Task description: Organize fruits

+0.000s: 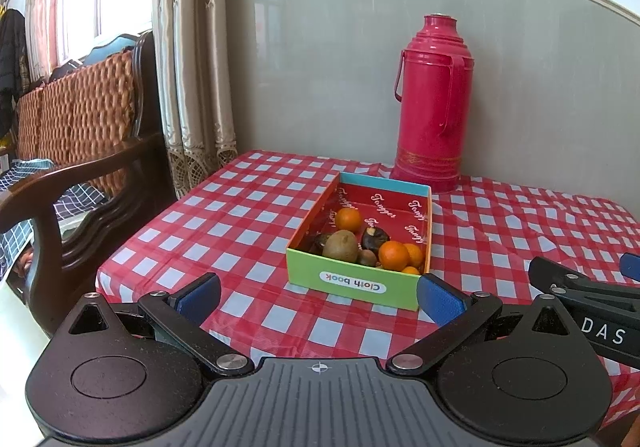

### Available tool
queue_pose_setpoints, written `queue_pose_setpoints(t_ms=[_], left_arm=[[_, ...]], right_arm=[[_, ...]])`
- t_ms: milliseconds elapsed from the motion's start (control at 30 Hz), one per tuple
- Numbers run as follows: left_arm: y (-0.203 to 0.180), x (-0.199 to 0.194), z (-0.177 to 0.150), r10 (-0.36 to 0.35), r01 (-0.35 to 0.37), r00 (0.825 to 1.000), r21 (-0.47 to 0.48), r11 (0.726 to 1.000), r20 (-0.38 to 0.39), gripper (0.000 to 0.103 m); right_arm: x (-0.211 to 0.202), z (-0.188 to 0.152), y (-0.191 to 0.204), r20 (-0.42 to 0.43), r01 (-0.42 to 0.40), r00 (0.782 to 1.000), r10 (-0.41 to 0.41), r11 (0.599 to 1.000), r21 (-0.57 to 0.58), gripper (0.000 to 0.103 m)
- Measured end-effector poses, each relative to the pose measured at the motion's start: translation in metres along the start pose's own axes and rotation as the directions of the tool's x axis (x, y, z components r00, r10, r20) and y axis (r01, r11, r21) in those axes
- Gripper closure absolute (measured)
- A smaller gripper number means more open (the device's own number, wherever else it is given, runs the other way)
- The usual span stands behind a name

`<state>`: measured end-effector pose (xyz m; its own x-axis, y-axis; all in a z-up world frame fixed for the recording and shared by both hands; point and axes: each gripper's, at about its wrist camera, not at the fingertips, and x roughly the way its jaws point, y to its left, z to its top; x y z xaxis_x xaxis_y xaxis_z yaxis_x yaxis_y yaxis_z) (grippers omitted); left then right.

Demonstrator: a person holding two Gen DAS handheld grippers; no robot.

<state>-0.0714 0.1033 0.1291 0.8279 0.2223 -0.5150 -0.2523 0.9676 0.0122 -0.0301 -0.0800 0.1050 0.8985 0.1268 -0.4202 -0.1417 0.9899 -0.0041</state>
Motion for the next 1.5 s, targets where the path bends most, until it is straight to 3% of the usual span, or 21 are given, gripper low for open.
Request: queue_pose_setpoints(t_ms=[1000, 1500], left_arm=[[-0.0022, -0.0002, 0.0019, 0.000, 0.000, 1.000, 0.001, 1.000, 0.009, 0.000], [-0.0036, -0.0025, 0.0008, 0.034, -0.036, 0.997, 0.019, 0.999, 0.067, 0.000]], right_arm=[[0.0049, 0.0004, 0.0014, -0.001, 0.013, 1.000, -0.013, 1.000, -0.006, 0.005], [0.0010, 0.0026, 0.0022, 0.017, 0.020, 1.000, -0.020, 1.000, -0.011, 0.006]])
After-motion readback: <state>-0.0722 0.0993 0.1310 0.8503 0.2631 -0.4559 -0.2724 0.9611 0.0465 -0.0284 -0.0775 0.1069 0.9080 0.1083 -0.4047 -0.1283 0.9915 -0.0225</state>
